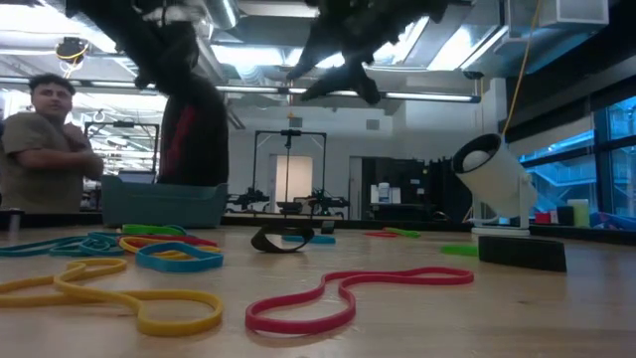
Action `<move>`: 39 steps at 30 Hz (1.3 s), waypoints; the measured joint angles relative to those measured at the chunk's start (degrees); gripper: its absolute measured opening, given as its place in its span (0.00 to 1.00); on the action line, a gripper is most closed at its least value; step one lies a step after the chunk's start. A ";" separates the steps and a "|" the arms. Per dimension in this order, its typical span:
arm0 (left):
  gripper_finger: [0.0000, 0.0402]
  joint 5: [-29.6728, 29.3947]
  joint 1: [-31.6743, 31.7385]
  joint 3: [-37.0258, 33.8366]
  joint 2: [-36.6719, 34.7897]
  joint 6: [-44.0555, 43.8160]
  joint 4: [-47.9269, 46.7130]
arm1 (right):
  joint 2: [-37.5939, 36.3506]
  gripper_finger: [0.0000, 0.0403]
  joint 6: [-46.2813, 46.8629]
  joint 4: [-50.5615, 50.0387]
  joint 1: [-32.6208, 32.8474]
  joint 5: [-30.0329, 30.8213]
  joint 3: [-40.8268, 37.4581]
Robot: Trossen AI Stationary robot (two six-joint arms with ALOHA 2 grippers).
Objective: Pick and place rubber bands into bin
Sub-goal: Put the red rubber band into the bin
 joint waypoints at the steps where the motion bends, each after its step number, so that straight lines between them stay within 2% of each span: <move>1: 0.00 1.57 2.54 0.06 0.85 0.77 -0.62 | 0.00 0.42 1.73 1.51 0.07 0.00 -1.13; 4: 0.00 7.71 9.84 0.06 4.18 2.60 -2.60 | -0.02 0.42 6.17 6.24 0.74 0.04 -4.43; 8: 0.00 11.78 17.66 0.06 9.83 4.44 -4.82 | 0.00 0.42 9.08 11.28 2.28 0.02 -7.28; 14: 0.00 16.84 24.14 0.06 18.50 8.18 -5.20 | 0.00 0.42 10.48 11.54 4.48 3.25 -7.76; 27: 0.04 17.86 25.22 0.06 31.90 9.51 -5.38 | 0.00 0.38 11.85 11.43 5.22 4.75 -7.74; 35: 0.25 19.65 25.20 0.06 31.75 9.69 -5.44 | 0.00 0.38 11.53 10.69 5.25 4.72 -7.72; 39: 0.35 18.78 25.20 2.19 29.92 9.71 -9.36 | -0.54 0.38 9.05 7.06 5.03 4.62 -7.72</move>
